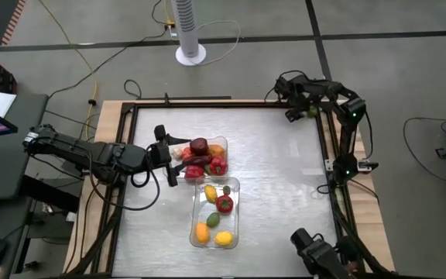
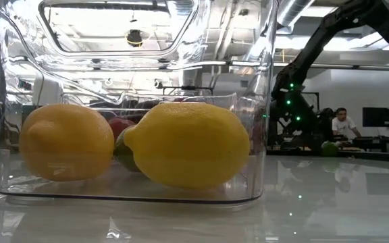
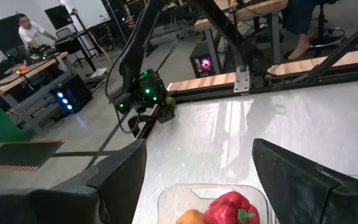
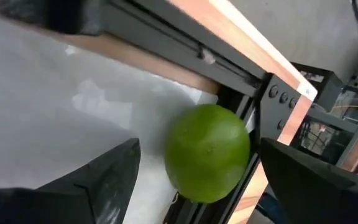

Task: Sort produce into baskets
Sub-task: Put the lime into the top transparent bin

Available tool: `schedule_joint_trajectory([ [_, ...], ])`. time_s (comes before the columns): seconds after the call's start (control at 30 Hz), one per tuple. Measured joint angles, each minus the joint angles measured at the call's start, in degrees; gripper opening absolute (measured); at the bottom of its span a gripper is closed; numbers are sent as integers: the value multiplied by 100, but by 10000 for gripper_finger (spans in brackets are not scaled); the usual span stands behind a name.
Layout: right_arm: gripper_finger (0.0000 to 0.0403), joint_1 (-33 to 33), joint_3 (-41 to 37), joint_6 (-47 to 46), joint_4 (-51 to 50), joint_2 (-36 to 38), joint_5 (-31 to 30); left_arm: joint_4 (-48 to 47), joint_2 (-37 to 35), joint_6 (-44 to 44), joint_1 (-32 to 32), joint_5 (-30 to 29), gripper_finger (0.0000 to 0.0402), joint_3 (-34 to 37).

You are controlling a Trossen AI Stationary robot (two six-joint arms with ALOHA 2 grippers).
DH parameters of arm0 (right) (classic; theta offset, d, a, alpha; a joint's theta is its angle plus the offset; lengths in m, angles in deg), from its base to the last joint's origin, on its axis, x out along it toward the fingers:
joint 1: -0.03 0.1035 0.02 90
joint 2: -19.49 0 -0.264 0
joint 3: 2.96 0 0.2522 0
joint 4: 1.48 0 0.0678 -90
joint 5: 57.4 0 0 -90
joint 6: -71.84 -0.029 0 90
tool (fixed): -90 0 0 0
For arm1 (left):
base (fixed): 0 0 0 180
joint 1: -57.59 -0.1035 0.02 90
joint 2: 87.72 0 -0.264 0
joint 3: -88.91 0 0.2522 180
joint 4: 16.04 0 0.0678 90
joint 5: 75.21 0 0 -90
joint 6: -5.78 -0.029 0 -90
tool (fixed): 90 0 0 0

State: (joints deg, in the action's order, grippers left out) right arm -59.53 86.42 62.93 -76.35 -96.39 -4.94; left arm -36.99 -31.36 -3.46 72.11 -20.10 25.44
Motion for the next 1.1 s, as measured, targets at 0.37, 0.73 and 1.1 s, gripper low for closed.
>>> schedule_joint_trajectory([
  [0.37,297,-22,24,184,8,0,166,1,0,0,2,0,280,0],
  [0.73,199,68,24,256,-94,0,234,6,0,0,2,0,280,0],
  [1.1,197,1091,153,-5,-1090,489,187,17,0,-17,1,-3,280,0],
])
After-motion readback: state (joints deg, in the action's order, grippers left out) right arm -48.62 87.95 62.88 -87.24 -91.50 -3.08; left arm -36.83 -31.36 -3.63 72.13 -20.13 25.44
